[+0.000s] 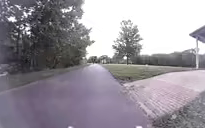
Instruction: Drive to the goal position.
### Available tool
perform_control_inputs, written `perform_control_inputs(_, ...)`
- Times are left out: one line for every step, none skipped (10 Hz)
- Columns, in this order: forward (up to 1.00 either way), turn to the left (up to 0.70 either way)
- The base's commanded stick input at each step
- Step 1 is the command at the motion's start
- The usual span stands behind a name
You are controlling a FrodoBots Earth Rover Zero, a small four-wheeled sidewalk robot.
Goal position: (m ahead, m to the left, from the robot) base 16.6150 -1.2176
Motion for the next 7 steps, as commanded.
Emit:
perform_control_inputs(0.7, 0.0)
perform_control_inputs(0.7, 0.0)
perform_control_inputs(0.7, 0.0)
perform_control_inputs(0.7, 0.0)
perform_control_inputs(0.7, 0.0)
perform_control_inputs(0.7, 0.0)
perform_control_inputs(0.7, 0.0)
